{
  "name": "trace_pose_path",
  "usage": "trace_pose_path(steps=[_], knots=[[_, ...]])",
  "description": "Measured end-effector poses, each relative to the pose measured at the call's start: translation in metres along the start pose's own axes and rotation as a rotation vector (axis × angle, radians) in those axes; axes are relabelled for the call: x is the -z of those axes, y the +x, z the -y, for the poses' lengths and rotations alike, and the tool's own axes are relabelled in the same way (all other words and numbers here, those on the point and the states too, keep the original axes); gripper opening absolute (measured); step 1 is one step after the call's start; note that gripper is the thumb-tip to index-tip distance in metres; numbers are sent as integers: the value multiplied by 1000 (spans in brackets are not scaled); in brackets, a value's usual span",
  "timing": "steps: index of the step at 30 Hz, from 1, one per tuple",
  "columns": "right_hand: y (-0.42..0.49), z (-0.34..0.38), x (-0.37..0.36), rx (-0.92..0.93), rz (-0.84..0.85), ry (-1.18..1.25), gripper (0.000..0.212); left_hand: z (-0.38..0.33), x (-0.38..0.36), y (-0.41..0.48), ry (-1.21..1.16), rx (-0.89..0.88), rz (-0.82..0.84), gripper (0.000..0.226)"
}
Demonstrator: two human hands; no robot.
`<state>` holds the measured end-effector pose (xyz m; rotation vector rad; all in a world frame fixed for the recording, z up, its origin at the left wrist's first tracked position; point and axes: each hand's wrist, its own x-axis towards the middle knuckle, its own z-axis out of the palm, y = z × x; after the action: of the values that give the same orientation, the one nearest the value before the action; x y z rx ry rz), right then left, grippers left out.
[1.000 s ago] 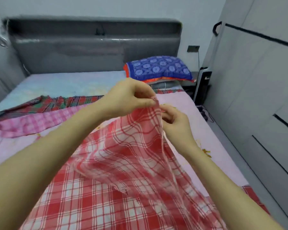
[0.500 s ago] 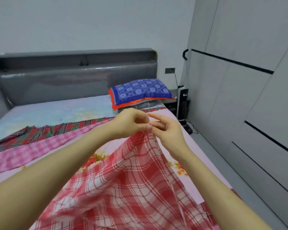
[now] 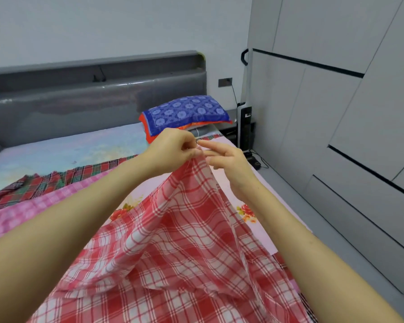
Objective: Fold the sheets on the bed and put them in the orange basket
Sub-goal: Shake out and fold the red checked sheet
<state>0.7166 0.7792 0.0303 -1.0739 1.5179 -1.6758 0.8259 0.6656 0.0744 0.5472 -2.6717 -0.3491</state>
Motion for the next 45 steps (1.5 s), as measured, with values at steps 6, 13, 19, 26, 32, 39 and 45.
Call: trace_pose_path(steps=[6, 13, 19, 26, 32, 39, 45], knots=[[-9, -2, 3, 90, -83, -163, 29, -15, -8, -9, -107, 72, -107, 14], [-60, -4, 37, -29, 127, -295, 31, -39, -28, -38, -474, 286, 514, 23], [-143, -35, 82, -164, 193, -320, 27, -104, -79, -84, -474, 175, 653, 24], [-248, -42, 161, -343, 228, -226, 31, -218, -137, -113, -634, 68, 919, 22], [-340, -104, 230, -552, 39, -115, 33, -284, -241, -154, -765, 186, 1045, 21], [-443, -311, 302, -919, -710, -216, 22, -286, -387, -192, -556, 383, 1077, 18], [-527, -461, 321, -1257, -584, -192, 48, -299, -496, -229, -551, 479, 1146, 22]])
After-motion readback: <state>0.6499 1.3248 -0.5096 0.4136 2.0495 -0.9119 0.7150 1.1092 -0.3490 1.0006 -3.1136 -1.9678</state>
